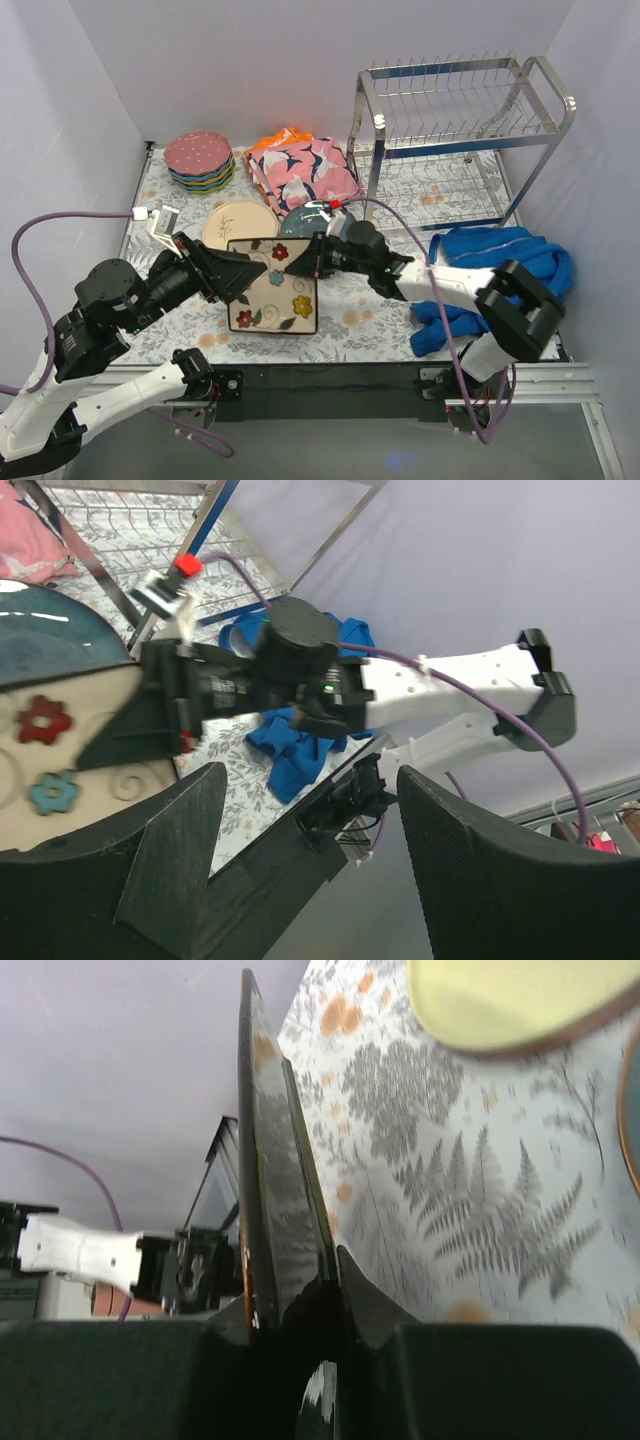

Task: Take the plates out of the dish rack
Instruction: Place the plate at the center of the board.

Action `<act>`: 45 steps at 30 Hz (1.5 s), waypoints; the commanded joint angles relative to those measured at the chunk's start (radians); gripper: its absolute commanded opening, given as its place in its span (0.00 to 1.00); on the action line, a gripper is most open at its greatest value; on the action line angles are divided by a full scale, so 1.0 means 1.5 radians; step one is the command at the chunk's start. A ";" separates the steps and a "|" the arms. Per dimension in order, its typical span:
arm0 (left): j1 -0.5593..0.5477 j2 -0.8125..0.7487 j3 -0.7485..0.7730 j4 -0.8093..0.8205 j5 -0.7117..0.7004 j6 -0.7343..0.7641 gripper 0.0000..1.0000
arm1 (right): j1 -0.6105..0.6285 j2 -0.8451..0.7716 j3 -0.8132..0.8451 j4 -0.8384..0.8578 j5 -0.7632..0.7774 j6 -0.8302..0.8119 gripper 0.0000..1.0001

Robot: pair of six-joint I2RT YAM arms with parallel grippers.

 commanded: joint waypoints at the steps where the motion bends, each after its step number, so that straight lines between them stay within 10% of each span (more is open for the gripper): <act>1: 0.000 -0.029 0.031 -0.007 0.008 0.004 0.67 | 0.008 0.114 0.182 0.196 -0.026 0.033 0.01; 21: -0.001 -0.138 0.005 -0.017 -0.038 -0.031 0.66 | 0.148 0.670 0.862 0.152 0.093 0.147 0.01; 38: 0.000 -0.113 0.051 -0.051 -0.079 -0.008 0.68 | 0.183 0.797 0.944 0.114 0.126 0.227 0.01; 45: 0.000 -0.111 0.050 -0.047 -0.086 -0.009 0.69 | 0.183 0.791 0.913 0.095 0.094 0.207 0.33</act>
